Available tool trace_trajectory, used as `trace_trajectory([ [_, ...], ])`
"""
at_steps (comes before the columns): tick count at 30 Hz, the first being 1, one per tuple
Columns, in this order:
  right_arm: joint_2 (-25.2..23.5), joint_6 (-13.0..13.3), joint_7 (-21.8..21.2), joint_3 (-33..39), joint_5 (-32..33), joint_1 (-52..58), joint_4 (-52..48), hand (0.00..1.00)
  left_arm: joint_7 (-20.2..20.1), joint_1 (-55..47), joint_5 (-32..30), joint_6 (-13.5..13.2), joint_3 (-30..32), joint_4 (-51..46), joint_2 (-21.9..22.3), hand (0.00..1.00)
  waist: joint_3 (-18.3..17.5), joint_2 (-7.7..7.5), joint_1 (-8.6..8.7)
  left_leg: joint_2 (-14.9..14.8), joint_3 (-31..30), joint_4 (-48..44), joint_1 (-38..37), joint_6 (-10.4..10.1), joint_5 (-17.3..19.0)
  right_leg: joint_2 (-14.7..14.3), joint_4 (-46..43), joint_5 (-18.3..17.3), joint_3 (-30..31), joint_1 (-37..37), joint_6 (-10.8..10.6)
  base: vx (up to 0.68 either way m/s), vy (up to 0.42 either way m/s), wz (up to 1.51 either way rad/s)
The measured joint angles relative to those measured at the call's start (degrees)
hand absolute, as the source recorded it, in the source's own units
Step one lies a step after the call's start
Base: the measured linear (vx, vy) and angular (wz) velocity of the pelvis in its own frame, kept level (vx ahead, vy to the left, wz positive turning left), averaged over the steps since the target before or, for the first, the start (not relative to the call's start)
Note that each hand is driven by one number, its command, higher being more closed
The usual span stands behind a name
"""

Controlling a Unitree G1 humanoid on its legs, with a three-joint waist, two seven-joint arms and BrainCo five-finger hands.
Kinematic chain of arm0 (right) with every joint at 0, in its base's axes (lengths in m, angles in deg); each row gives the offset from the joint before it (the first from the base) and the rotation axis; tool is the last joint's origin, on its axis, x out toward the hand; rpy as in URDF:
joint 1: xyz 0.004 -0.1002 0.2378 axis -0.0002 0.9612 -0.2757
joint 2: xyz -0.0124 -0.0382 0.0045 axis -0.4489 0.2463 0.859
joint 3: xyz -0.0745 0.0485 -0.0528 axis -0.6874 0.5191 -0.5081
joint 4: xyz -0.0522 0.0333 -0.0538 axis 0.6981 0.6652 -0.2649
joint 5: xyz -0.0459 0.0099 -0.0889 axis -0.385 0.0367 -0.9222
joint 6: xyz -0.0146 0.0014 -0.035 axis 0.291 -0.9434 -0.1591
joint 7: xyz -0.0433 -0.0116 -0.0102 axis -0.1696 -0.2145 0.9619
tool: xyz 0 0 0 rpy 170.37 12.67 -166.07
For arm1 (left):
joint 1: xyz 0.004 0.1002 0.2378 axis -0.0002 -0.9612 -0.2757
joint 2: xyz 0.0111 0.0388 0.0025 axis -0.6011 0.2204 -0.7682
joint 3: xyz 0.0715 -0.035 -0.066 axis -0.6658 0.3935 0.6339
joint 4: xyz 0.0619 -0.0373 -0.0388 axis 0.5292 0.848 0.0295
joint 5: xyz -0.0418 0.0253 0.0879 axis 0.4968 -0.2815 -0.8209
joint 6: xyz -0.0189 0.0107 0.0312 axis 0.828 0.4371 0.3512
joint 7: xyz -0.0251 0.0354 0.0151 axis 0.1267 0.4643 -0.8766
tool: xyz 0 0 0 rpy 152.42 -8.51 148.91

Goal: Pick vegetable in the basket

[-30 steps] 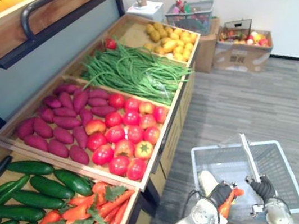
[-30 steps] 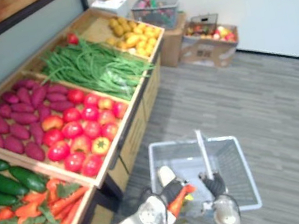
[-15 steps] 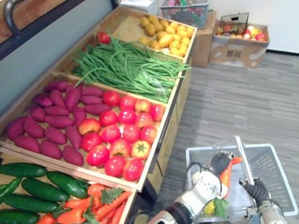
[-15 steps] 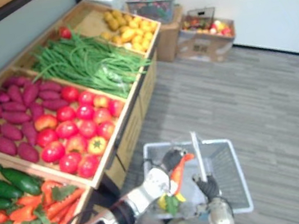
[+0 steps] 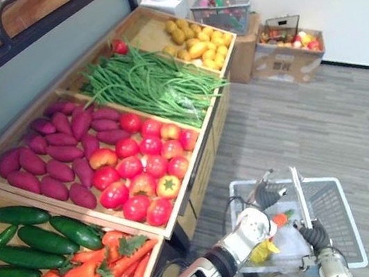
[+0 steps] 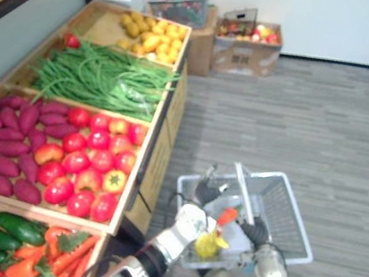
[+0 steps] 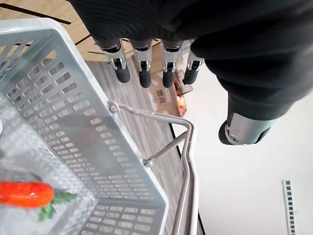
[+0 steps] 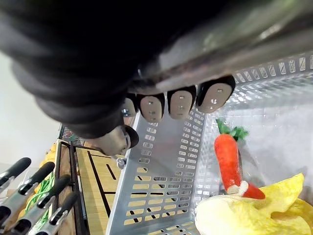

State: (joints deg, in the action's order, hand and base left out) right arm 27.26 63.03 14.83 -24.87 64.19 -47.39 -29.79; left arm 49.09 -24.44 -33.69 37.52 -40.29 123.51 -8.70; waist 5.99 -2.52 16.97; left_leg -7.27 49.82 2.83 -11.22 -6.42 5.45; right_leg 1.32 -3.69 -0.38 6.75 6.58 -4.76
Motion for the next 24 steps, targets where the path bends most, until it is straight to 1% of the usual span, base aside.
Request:
trace_trajectory([
  [4,0.0,0.1,0.1,0.1,0.0,-0.1,0.3,1.0,-0.1,0.0,-0.4,0.0,-0.1,0.0,0.0,0.0,0.0,-0.02,-0.02,0.0,-0.2,0.0,0.0,0.0,0.0,0.1,0.0,0.0,-0.2,-0.2,0.0,0.0,-0.001,0.01],
  [5,0.0,0.6,0.2,0.1,0.0,-0.3,1.0,1.0,-0.2,0.0,-0.5,0.0,-0.1,0.0,0.0,0.0,0.0,-0.05,-0.04,0.0,-0.3,0.0,0.0,0.0,0.0,0.1,0.0,0.0,-0.3,-0.2,0.0,0.0,0.0,0.07],
  [7,0.0,1.0,0.6,0.3,0.0,-0.8,2.2,1.0,-0.2,-0.1,-3.0,0.0,-0.1,-0.3,0.0,0.0,0.0,-0.1,-0.14,0.0,-0.7,0.0,0.0,0.0,0.0,0.3,0.1,0.0,-0.7,-0.5,0.0,0.0,-0.001,0.14],
  [8,-0.1,1.0,0.8,0.7,0.0,-1.0,2.8,1.0,-0.5,-0.5,-5.8,0.0,-0.2,-1.7,-0.2,0.0,0.0,-0.1,-0.19,0.0,-1.7,0.0,0.0,0.0,0.0,0.5,0.3,0.0,-1.5,-1.0,0.0,-0.02,-0.005,0.29],
  [10,-0.1,1.3,1.0,2.1,0.0,-1.3,4.2,1.0,-0.9,-2.0,-9.2,-0.1,-0.8,-7.2,-1.1,0.0,0.0,-0.1,-0.9,-0.1,-2.8,0.0,0.1,0.0,0.0,0.8,0.5,0.0,-2.7,-1.7,0.0,-0.04,-0.004,0.36],
  [12,-0.2,1.7,1.6,5.2,-0.1,-1.4,7.0,1.0,-2.7,-4.4,-14.0,-1.6,-1.7,-16.5,-3.1,0.0,0.0,-0.09,-2.21,-0.3,-5.6,0.0,0.6,0.1,-0.1,1.3,0.8,0.0,-5.1,-2.7,0.0,-0.07,0.002,0.58],
  [13,-0.2,2.0,1.9,7.0,-0.2,-1.3,8.3,1.0,-3.8,-5.7,-15.8,-2.2,-1.7,-20.9,-4.2,0.0,-0.1,0.0,-3.15,-0.2,-7.1,0.0,1.1,0.3,-0.2,1.7,1.0,0.0,-6.4,-3.0,0.0,-0.06,0.005,0.58],
  [14,-0.2,2.0,2.1,7.9,-0.2,-1.5,9.1,1.0,-4.3,-6.6,-16.4,-2.8,-1.6,-23.0,-4.9,0.0,-0.1,0.04,-3.47,-0.2,-7.8,0.0,1.4,0.4,-0.3,1.8,1.0,0.0,-6.9,-3.0,0.0,-0.06,0.008,0.57],
  [16,-0.2,2.1,2.1,11.5,-0.7,-2.2,11.8,1.0,-6.7,-11.2,-18.0,-4.6,-0.2,-30.1,-7.3,0.0,-0.2,0.28,-4.61,0.0,-10.1,0.1,2.2,1.0,-0.7,2.5,1.2,0.0,-8.9,-3.4,0.0,-0.06,0.008,0.51],
  [18,-0.2,2.1,2.1,13.9,-0.7,-2.5,14.0,1.0,-8.1,-15.2,-18.0,-5.7,1.1,-34.7,-8.8,0.0,-0.3,0.48,-5.05,0.1,-11.6,0.2,2.4,1.2,-1.0,2.8,1.7,0.0,-10.1,-4.2,0.0,-0.05,0.008,0.42],
  [19,-0.2,2.1,2.2,16.0,-0.9,-2.5,15.5,1.0,-9.3,-19.0,-18.1,-6.5,2.7,-39.6,-10.5,0.0,-0.5,0.83,-6.22,0.2,-12.9,0.5,2.7,1.3,-1.2,3.0,1.7,0.0,-11.1,-4.7,0.0,-0.06,0.011,0.35],
  [21,-0.2,2.1,2.1,17.5,-1.1,-2.5,16.8,1.0,-9.8,-22.6,-18.4,-7.3,5.3,-45.2,-12.6,0.0,-1.0,1.2,-6.69,0.5,-14.1,1.2,2.9,1.4,-1.7,3.2,1.8,0.0,-12.0,-4.8,0.0,-0.05,0.013,0.36],
  [22,-0.2,2.3,2.1,19.1,-1.1,-2.7,18.6,1.0,-10.1,-25.6,-18.5,-8.4,9.3,-50.2,-14.6,0.0,-1.4,1.41,-7.28,0.7,-14.9,1.6,3.0,1.7,-2.3,3.5,1.8,0.0,-12.9,-4.9,0.0,-0.04,0.011,0.32],
  [23,-0.2,2.3,2.1,19.8,-1.1,-2.8,19.4,1.0,-10.1,-26.7,-18.5,-8.8,11.1,-52.0,-15.2,0.0,-1.5,1.47,-7.79,0.8,-15.2,2.0,3.0,1.7,-2.5,3.5,1.8,0.0,-13.1,-5.0,0.0,-0.04,0.009,0.36],
  [24,-0.1,2.4,2.0,20.8,-1.1,-2.9,21.1,1.0,-10.1,-28.8,-18.8,-9.5,14.5,-54.9,-16.3,0.0,-1.8,1.52,-8.24,0.9,-16.2,2.2,3.1,1.8,-2.8,3.7,1.9,0.0,-13.9,-5.3,0.0,-0.04,0.013,0.26],
])
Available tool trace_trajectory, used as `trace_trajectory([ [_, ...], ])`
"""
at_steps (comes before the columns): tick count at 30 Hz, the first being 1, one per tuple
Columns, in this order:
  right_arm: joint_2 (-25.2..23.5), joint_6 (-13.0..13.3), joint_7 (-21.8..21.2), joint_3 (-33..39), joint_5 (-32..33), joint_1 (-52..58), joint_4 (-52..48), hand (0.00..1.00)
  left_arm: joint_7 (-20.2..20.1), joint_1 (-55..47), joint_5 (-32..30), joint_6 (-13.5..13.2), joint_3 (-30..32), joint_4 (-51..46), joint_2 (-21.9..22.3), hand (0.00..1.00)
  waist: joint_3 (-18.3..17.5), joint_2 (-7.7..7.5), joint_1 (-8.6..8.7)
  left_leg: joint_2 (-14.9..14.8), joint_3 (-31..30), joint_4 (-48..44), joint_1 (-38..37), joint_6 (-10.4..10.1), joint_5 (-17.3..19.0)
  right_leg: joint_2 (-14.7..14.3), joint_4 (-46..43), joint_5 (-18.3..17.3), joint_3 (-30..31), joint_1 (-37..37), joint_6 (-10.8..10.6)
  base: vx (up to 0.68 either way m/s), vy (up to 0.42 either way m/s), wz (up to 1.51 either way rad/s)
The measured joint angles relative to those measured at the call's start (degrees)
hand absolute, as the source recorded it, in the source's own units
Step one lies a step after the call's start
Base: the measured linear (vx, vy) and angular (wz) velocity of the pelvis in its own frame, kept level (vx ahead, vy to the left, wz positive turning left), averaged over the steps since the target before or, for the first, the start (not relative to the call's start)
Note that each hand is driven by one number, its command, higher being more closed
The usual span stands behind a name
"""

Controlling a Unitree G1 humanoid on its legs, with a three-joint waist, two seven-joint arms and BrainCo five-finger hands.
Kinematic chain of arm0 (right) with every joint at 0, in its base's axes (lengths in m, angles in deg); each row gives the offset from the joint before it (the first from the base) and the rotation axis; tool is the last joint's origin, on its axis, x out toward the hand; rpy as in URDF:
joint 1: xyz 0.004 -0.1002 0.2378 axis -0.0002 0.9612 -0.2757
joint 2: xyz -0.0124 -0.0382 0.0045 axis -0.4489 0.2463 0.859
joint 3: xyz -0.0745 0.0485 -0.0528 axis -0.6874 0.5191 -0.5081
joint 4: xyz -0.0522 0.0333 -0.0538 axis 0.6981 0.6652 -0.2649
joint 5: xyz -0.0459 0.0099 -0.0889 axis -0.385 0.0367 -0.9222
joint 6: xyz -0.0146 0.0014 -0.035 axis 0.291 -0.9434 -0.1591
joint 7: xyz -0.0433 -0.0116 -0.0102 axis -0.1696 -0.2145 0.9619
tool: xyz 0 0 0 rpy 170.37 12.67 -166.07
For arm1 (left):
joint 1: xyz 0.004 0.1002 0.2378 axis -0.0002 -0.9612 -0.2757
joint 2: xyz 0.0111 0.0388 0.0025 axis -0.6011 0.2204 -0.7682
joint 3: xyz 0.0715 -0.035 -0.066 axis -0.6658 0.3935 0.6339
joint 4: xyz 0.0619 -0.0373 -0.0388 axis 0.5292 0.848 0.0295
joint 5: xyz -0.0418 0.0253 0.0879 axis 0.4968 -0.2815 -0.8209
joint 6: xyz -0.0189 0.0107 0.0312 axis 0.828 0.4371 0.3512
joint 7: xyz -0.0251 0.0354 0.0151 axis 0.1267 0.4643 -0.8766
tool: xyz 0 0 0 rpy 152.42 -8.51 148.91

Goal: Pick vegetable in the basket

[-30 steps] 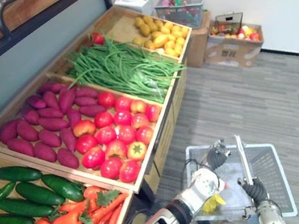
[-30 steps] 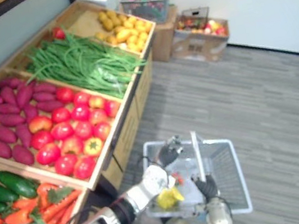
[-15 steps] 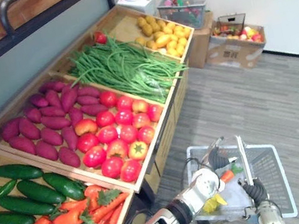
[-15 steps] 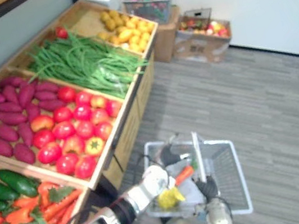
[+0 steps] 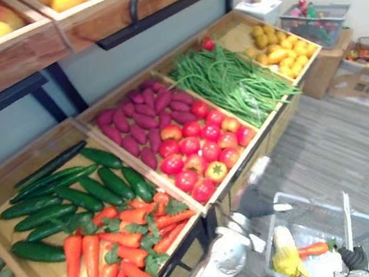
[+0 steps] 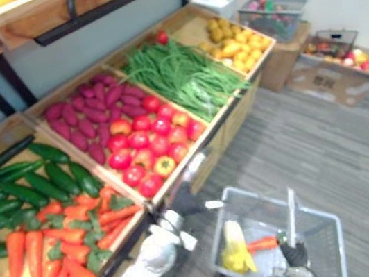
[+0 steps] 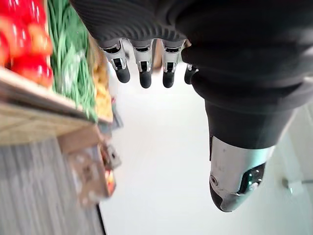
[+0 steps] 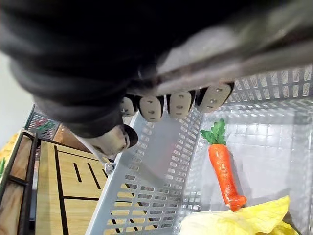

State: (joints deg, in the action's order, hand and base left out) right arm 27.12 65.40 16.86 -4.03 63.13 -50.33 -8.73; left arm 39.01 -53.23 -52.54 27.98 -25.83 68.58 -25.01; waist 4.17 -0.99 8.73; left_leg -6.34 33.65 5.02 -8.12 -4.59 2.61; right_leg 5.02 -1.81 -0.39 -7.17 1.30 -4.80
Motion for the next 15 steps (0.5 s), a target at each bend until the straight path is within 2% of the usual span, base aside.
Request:
trace_trajectory([
  [3,0.1,0.1,-0.1,2.0,0.0,0.0,3.7,1.0,1.9,-4.9,-1.6,-1.1,8.3,-6.0,-1.8,0.0,-1.2,-0.1,-1.29,0.3,-2.4,0.7,0.5,0.3,-0.5,0.4,0.9,0.0,-1.9,-1.2,0.0,-0.07,0.015,0.38],
  [6,0.6,0.2,-0.4,3.2,0.0,-0.4,7.4,1.0,3.8,-9.6,-4.0,-1.5,14.1,-11.4,-2.1,0.0,-1.9,-0.1,-1.97,0.7,-5.1,0.7,1.6,0.7,-1.0,1.0,1.3,0.0,-4.2,-1.7,0.0,-0.03,0.015,0.45],
  [12,1.8,0.7,-1.5,3.9,0.0,-1.7,13.0,1.0,6.3,-16.8,-4.1,-3.0,23.2,-17.4,-1.6,0.0,-2.9,-0.04,-4.34,1.1,-8.5,0.7,2.8,1.2,-1.8,1.5,1.9,0.1,-7.1,-2.6,-0.1,-0.03,0.002,0.3],
  [15,2.5,0.9,-1.9,4.0,0.0,-2.0,14.8,1.0,6.9,-19.5,-3.9,-3.0,26.7,-18.7,-0.5,0.0,-3.1,-0.14,-4.47,1.3,-11.3,0.7,4.1,1.5,-2.7,1.8,2.1,0.0,-9.8,-2.9,-0.1,-0.02,-0.016,0.44],
])
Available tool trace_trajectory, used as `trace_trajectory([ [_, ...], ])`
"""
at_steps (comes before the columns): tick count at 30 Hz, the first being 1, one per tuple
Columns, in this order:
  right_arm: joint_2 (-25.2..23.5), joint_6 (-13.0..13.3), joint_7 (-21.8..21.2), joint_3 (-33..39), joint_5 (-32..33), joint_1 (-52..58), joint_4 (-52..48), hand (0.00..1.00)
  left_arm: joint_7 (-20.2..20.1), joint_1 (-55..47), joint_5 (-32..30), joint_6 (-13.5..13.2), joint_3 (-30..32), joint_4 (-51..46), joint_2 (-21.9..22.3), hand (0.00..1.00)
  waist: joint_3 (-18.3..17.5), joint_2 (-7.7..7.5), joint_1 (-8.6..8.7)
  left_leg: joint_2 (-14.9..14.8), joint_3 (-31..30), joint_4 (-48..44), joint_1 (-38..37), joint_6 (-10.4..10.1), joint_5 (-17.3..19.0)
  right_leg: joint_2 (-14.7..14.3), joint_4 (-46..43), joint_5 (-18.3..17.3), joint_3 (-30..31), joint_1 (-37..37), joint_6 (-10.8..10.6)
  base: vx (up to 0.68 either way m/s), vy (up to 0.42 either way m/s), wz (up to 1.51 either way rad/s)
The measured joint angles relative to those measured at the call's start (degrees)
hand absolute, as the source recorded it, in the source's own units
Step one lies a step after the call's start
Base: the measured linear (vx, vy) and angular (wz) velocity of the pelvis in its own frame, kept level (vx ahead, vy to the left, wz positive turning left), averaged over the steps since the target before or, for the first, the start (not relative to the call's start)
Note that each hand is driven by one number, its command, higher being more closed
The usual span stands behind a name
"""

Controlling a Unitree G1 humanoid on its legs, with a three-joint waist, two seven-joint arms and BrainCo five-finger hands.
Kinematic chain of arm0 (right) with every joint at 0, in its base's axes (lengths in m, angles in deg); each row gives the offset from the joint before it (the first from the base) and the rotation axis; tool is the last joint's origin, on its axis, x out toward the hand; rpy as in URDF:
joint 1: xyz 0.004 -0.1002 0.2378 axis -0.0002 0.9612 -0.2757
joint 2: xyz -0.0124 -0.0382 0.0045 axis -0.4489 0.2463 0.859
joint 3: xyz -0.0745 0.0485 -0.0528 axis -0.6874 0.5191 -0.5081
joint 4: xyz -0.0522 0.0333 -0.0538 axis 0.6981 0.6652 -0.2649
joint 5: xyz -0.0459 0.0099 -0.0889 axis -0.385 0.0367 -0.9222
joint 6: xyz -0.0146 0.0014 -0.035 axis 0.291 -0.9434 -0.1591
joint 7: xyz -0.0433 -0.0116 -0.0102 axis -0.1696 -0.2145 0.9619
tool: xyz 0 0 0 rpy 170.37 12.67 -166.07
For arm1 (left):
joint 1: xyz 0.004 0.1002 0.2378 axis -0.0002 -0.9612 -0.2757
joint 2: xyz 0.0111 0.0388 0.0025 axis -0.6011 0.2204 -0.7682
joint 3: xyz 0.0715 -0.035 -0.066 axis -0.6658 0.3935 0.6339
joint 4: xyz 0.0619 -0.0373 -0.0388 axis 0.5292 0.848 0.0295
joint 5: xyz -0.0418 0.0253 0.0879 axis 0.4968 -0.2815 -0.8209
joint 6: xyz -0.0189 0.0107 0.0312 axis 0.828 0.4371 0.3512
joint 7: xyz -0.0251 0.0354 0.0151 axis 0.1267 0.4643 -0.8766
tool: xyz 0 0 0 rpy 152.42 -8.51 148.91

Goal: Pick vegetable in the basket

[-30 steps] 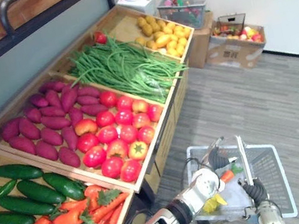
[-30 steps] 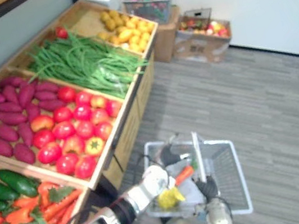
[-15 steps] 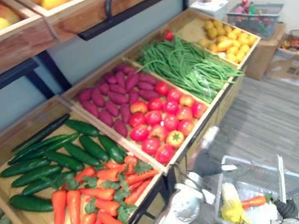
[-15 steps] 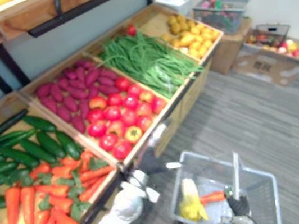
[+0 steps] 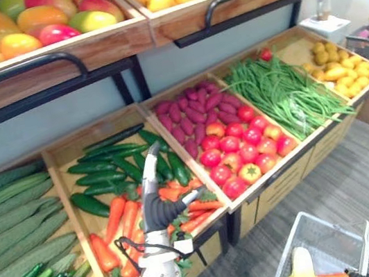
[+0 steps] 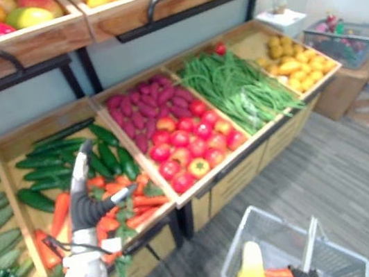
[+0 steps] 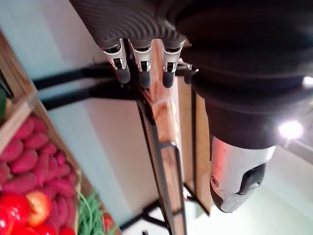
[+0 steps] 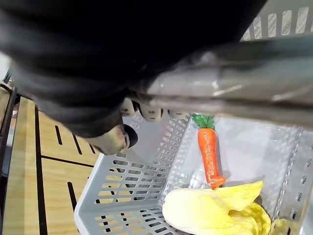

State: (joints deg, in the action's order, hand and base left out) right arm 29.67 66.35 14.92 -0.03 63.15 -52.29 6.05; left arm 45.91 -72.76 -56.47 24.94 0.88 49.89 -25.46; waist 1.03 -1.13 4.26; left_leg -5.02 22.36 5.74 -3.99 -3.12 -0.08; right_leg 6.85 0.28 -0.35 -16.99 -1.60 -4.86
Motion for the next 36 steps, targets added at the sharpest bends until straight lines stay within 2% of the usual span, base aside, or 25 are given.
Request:
trace_trajectory([
  [3,0.0,0.1,-0.1,0.0,0.0,-0.2,0.4,1.0,1.0,-2.7,0.3,0.0,1.8,-0.1,1.8,0.0,0.0,0.0,-0.15,0.1,-1.8,0.0,0.7,0.2,-0.6,0.1,0.1,0.0,-1.6,-0.5,0.0,-0.02,-0.012,0.36],
  [5,0.0,0.2,-0.1,0.1,0.0,-0.4,1.5,1.0,1.2,-5.6,0.6,-0.1,3.1,0.0,3.2,0.0,0.0,-0.02,-1.13,0.1,-2.7,0.0,0.7,0.2,-0.8,0.1,0.4,0.0,-2.5,-1.1,0.0,-0.03,-0.011,0.24],
  [8,0.0,0.2,-0.1,0.1,-0.1,-0.7,1.9,1.0,1.6,-7.5,0.6,-0.4,5.3,2.9,3.2,0.0,0.0,0.14,-1.42,0.2,-4.2,0.1,0.1,0.3,-1.2,0.2,0.4,-0.2,-4.0,-2.0,0.2,-0.01,-0.01,0.23],
  [14,-0.2,0.2,0.2,1.1,-0.2,-0.1,1.8,1.0,-0.1,-9.5,1.1,-0.3,11.7,20.4,4.6,0.0,-0.2,0.56,-1.9,0.8,-8.4,0.1,-0.2,0.3,-1.8,1.1,-0.5,-2.3,-8.5,-4.0,0.1,-0.03,-0.005,0.36],
  [17,-0.8,0.2,0.6,2.0,-0.2,1.7,-0.2,1.0,-1.0,-9.7,0.9,1.5,18.6,28.7,7.7,0.0,-0.2,0.5,-3.27,0.8,-9.0,0.1,-0.2,0.3,-1.9,1.3,-0.5,-2.7,-10.3,-5.0,-0.1,-0.02,-0.009,0.26],
  [21,-2.7,0.2,0.6,2.3,-0.3,2.7,-3.5,1.0,-0.8,-9.6,0.5,4.7,28.3,35.4,11.1,0.0,-0.3,0.3,-3.39,0.5,-8.1,0.1,-0.2,0.6,-1.6,1.4,-0.4,-2.8,-11.2,-5.5,-0.5,0.01,-0.003,0.08],
  [23,-3.7,0.2,0.5,2.8,-0.4,3.3,-5.1,1.0,-0.6,-8.5,0.5,6.7,33.3,38.6,12.8,0.0,-0.4,-0.04,-4.31,0.2,-6.5,0.1,-0.3,0.5,-1.4,1.3,-0.4,-2.5,-11.2,-5.5,-0.3,0.05,-0.005,-0.04],
  [26,-4.8,0.1,0.6,4.8,-0.7,3.6,-5.4,1.0,-0.2,-7.7,0.8,7.7,36.7,41.2,14.5,0.0,-0.5,-0.56,-4.7,0.0,-5.1,0.0,-0.2,0.3,-1.1,1.4,-0.5,-2.3,-11.2,-5.6,-0.4,0.07,-0.004,-0.03],
  [30,-6.1,0.0,0.6,6.2,-0.7,3.8,-8.0,1.0,0.6,-6.9,1.7,8.0,38.7,46.4,14.4,0.0,-0.4,-0.65,-4.57,-0.1,-4.4,0.1,-0.6,0.0,-1.0,1.4,-0.6,-2.5,-10.7,-5.6,-0.6,0.06,-0.005,-0.09],
  [36,-6.9,-0.1,0.7,6.8,-0.7,2.5,-8.8,1.0,0.5,-2.1,3.3,8.8,38.4,64.3,12.3,0.0,-0.3,0.3,-4.57,-0.5,-1.3,0.1,-2.1,-0.7,0.1,1.2,-1.5,-3.4,-7.6,-4.6,-0.4,0.04,-0.003,-0.25],
])
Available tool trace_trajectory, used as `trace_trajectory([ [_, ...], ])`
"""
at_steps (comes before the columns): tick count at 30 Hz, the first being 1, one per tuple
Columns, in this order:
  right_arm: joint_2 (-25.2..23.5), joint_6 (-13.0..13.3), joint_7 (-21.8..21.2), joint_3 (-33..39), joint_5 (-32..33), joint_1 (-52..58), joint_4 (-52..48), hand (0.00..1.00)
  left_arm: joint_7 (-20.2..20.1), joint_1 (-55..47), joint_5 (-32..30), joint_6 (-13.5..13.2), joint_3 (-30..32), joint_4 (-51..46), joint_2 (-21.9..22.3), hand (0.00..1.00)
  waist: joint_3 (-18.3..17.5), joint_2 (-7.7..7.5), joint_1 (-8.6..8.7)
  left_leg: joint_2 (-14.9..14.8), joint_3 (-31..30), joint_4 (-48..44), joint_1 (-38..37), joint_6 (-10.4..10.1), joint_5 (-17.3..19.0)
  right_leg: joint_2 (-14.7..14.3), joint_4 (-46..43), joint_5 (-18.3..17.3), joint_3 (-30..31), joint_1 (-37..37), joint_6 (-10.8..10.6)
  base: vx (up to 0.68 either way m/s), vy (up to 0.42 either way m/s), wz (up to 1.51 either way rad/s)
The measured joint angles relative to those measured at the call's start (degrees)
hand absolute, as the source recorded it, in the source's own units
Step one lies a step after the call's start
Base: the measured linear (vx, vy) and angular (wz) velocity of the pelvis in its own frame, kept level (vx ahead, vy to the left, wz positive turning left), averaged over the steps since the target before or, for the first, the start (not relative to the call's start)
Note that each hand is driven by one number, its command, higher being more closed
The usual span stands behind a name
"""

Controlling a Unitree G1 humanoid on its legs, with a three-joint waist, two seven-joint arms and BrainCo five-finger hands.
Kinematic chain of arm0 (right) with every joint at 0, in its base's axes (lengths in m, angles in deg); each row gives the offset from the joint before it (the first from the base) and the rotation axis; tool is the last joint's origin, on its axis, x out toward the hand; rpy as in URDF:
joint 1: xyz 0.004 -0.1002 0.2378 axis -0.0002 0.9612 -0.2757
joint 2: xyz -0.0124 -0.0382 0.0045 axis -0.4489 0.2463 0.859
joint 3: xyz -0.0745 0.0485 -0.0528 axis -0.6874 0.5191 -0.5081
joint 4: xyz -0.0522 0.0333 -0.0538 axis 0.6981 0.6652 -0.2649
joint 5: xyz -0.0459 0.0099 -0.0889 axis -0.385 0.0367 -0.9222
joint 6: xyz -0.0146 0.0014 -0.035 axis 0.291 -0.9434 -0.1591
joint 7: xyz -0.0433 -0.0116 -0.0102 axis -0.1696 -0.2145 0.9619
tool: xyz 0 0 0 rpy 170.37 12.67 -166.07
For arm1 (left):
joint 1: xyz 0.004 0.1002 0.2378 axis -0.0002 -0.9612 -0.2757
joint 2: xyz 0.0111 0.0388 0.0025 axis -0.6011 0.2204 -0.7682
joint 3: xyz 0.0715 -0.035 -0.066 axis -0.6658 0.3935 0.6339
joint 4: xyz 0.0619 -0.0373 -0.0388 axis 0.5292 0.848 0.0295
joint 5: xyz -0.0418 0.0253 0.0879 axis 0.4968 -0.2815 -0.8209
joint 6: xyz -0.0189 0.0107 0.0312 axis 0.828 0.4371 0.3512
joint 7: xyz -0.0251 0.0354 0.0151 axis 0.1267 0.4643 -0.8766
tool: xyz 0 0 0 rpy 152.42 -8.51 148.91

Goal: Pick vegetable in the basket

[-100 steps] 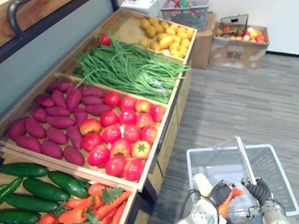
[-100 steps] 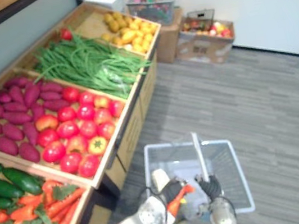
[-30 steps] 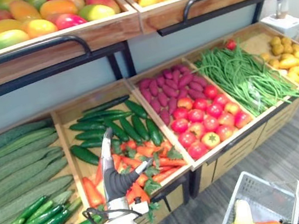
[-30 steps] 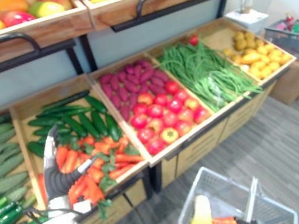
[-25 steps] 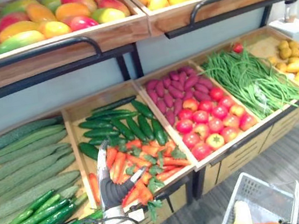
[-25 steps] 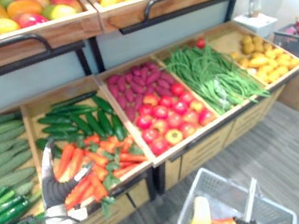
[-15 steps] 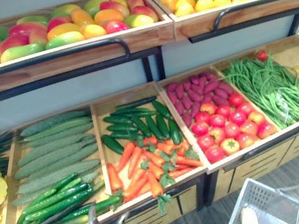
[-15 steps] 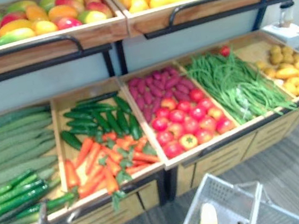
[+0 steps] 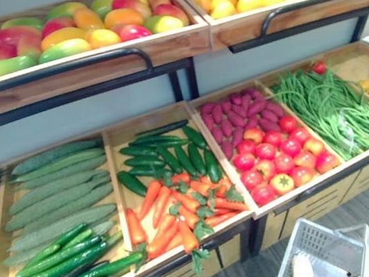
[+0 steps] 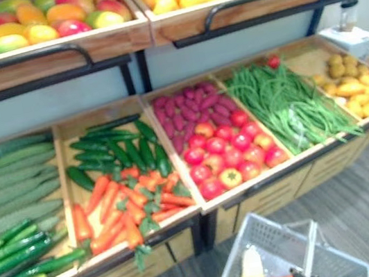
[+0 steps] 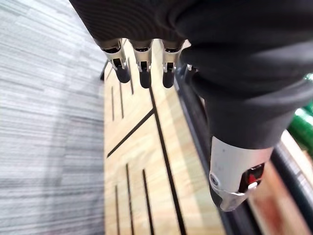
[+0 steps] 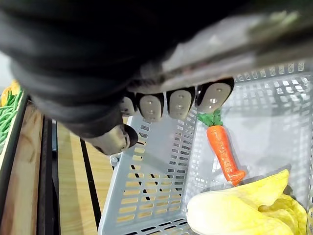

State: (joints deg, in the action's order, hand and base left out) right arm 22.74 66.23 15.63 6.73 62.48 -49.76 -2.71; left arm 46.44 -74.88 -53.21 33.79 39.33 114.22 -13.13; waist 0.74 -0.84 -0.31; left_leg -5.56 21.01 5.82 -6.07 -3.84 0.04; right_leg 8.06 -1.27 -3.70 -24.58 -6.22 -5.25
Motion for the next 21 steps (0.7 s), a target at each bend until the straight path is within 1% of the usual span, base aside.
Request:
trace_trajectory([
  [3,0.4,0.0,0.5,0.6,0.0,-1.2,1.9,1.0,-1.0,2.6,0.1,0.5,-1.3,6.7,-0.5,0.0,0.0,0.12,0.35,-0.2,0.9,0.0,-0.4,-0.1,0.1,-0.3,0.2,0.0,1.4,0.2,0.0,0.05,-0.016,-0.23],
  [6,1.6,-0.2,0.8,1.1,0.0,-2.6,4.8,1.0,-1.8,4.3,1.5,0.9,-1.5,10.5,-0.5,0.0,0.1,0.18,0.25,-0.2,2.1,0.0,-1.2,-0.4,0.5,-0.4,0.3,0.0,3.1,0.2,0.0,0.04,-0.002,-0.28],
  [9,2.5,-0.3,1.2,1.2,0.0,-4.1,6.9,1.0,-3.3,5.3,2.4,1.3,-2.1,13.3,-1.8,0.0,0.1,0.26,0.6,-0.2,2.8,0.0,-1.3,-0.6,0.7,-0.6,0.3,0.0,4.2,1.1,0.0,0.04,-0.002,-0.18],
  [10,2.9,-0.3,1.2,1.2,-0.1,-4.6,8.0,1.0,-4.0,5.8,2.4,2.1,-2.1,15.0,-2.6,0.0,0.2,0.27,0.65,-0.2,3.2,-0.1,-1.4,-0.6,0.7,-0.7,0.4,0.0,4.7,1.1,0.0,0.06,-0.007,-0.15],
  [12,3.5,-0.3,1.2,1.1,-0.3,-5.1,9.2,1.0,-4.4,6.1,2.5,2.6,-2.3,16.3,-2.9,0.0,0.2,0.28,0.93,-0.2,3.3,-0.1,-1.7,-0.7,0.8,-0.8,0.6,0.0,4.9,1.0,0.0,0.03,-0.011,-0.08],
  [16,4.5,-0.7,1.1,1.0,-1.2,-6.6,11.2,1.0,-5.5,6.5,2.5,2.7,-3.9,17.4,-3.5,0.0,0.4,0.58,1.63,-0.1,3.4,-0.1,-1.9,-0.9,1.0,-1.0,1.1,0.2,5.5,0.9,-0.1,0.01,-0.012,-0.05],
  [21,5.1,-1.0,0.3,0.7,-1.3,-7.4,12.2,1.0,-5.9,7.0,2.5,3.2,-6.0,19.3,-4.6,0.0,0.9,0.71,1.54,-0.3,5.2,-0.4,-2.6,-1.1,1.7,-1.6,1.3,0.2,7.5,1.1,0.0,0.02,-0.01,-0.17],
])
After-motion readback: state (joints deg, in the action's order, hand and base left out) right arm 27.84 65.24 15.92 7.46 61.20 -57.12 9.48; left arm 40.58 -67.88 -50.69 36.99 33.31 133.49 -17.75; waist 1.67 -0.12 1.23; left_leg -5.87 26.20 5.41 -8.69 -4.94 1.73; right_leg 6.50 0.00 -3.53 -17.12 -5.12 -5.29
